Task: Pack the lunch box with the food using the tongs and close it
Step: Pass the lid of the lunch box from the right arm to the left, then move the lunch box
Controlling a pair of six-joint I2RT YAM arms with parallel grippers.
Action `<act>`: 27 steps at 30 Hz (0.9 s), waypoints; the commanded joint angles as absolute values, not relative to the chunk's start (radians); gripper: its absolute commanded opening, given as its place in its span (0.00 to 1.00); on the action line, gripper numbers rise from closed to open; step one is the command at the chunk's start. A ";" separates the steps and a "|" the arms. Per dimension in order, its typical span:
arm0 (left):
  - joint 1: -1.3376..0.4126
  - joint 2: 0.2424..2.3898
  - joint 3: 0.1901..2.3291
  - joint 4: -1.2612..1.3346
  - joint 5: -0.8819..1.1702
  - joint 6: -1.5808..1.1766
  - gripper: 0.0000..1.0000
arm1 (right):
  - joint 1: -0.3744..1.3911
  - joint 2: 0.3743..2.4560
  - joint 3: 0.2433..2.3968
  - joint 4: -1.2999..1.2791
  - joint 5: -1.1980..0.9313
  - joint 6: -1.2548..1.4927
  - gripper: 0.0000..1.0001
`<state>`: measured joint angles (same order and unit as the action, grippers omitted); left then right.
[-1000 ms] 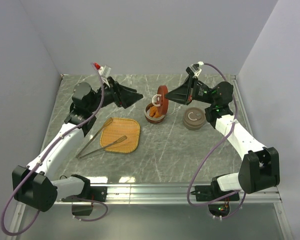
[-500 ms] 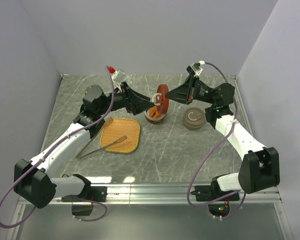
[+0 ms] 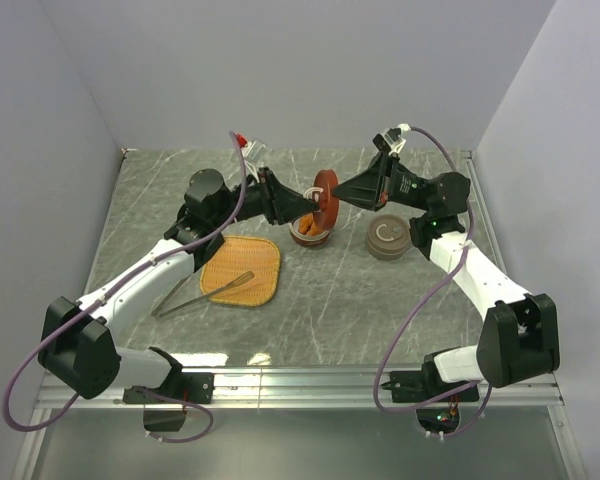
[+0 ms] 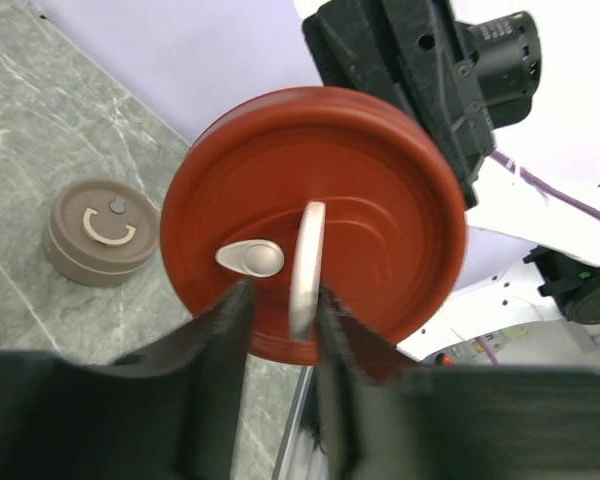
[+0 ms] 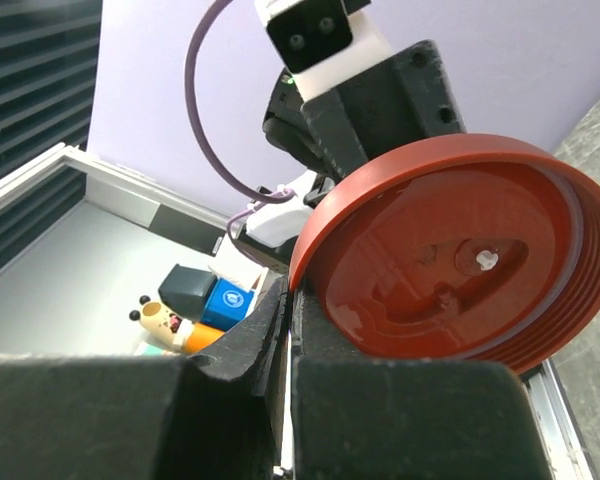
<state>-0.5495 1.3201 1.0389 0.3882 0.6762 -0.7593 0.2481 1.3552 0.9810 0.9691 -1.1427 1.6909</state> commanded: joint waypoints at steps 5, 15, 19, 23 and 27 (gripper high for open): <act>-0.554 1.318 1.083 0.494 0.692 -0.802 0.13 | 0.255 1.313 0.965 1.039 -1.132 1.707 0.00; -0.512 1.316 1.201 0.131 0.631 -0.524 0.00 | 0.166 1.318 1.038 0.525 -1.193 1.332 0.70; -0.522 1.362 1.340 -0.145 0.478 -0.335 0.00 | 0.079 1.322 1.106 0.129 -1.198 1.048 0.83; -0.528 1.509 1.526 -0.429 0.312 -0.169 0.00 | 0.035 1.353 1.247 -0.301 -1.140 0.594 0.95; -0.528 1.718 1.722 -0.671 0.218 -0.101 0.00 | 0.012 1.394 1.321 -0.590 -1.072 0.364 0.96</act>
